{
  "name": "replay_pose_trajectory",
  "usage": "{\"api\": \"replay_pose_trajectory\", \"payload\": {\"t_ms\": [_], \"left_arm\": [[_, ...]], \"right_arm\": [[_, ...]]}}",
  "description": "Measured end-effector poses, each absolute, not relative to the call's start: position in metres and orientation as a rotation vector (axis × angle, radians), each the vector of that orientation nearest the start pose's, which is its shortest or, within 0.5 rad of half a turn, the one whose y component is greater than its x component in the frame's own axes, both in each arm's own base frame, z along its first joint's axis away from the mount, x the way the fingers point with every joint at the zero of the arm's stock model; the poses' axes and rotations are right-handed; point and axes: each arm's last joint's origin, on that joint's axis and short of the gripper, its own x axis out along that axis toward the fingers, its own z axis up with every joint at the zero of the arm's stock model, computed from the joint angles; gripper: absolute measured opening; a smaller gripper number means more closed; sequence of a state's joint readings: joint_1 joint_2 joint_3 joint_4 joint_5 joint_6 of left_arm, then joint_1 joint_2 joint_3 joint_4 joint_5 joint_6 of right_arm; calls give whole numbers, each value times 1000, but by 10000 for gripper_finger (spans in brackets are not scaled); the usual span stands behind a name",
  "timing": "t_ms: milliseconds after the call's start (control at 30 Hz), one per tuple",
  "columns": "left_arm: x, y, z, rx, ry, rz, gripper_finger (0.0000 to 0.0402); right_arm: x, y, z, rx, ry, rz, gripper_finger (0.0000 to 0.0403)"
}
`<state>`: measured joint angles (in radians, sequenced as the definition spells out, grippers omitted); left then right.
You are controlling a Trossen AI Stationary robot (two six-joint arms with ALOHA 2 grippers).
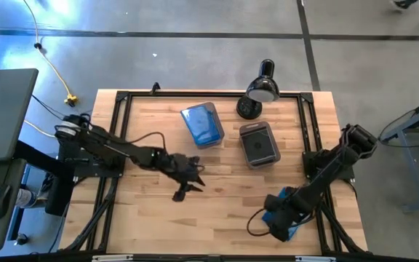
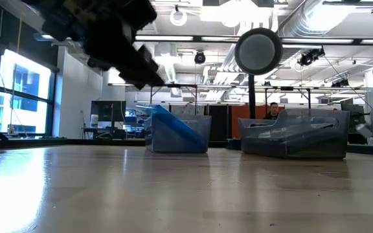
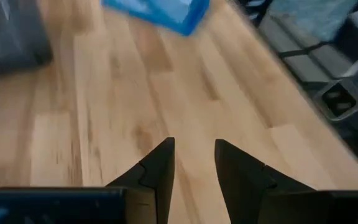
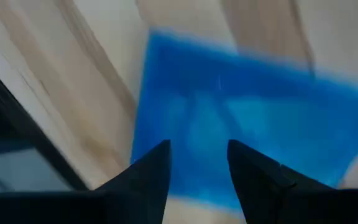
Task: Pick & place jewel cases by type
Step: Put the blue CD case into the left black bin
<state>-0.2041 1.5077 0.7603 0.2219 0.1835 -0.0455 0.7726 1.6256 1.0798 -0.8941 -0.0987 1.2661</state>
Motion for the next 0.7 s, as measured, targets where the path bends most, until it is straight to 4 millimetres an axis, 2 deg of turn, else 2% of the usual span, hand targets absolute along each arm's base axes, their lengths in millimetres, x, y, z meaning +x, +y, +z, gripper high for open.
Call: {"api": "replay_pose_trajectory", "payload": {"t_ms": [167,300,500,700], "left_arm": [[301,-80,184,-45,582,-320,113],[303,-81,181,-31,576,-291,113],[303,-81,178,-29,589,-287,113],[303,-81,177,-29,597,-288,113]], "right_arm": [[193,210,183,672,1668,-346,154],[185,208,168,671,1687,-369,154],[185,198,158,672,1652,-435,154],[177,181,139,656,1740,-469,154]]}}
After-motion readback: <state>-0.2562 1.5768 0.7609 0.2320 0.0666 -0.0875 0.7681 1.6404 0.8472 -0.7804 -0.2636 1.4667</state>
